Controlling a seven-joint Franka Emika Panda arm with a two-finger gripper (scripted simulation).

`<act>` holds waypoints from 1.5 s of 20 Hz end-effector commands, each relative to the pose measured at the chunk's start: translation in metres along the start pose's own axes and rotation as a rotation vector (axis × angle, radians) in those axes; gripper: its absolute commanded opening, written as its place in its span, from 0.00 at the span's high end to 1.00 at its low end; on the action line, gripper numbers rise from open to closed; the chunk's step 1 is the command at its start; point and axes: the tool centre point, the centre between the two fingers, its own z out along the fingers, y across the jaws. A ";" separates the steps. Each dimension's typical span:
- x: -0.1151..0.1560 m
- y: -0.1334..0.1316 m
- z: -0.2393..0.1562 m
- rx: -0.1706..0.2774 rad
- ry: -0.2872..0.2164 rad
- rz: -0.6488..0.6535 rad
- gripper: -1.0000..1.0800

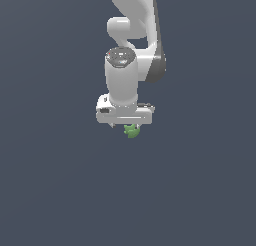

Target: Pick up the object and move it to a goal position.

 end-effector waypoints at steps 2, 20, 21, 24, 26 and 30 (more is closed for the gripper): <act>-0.002 -0.002 0.003 0.000 0.000 0.036 0.04; -0.028 -0.016 0.037 -0.005 -0.002 0.427 0.04; -0.030 -0.017 0.039 -0.006 -0.002 0.452 0.04; -0.036 -0.019 0.046 -0.007 -0.001 0.527 0.04; -0.039 -0.020 0.050 -0.008 -0.001 0.578 0.04; -0.047 -0.023 0.057 -0.011 0.000 0.679 0.04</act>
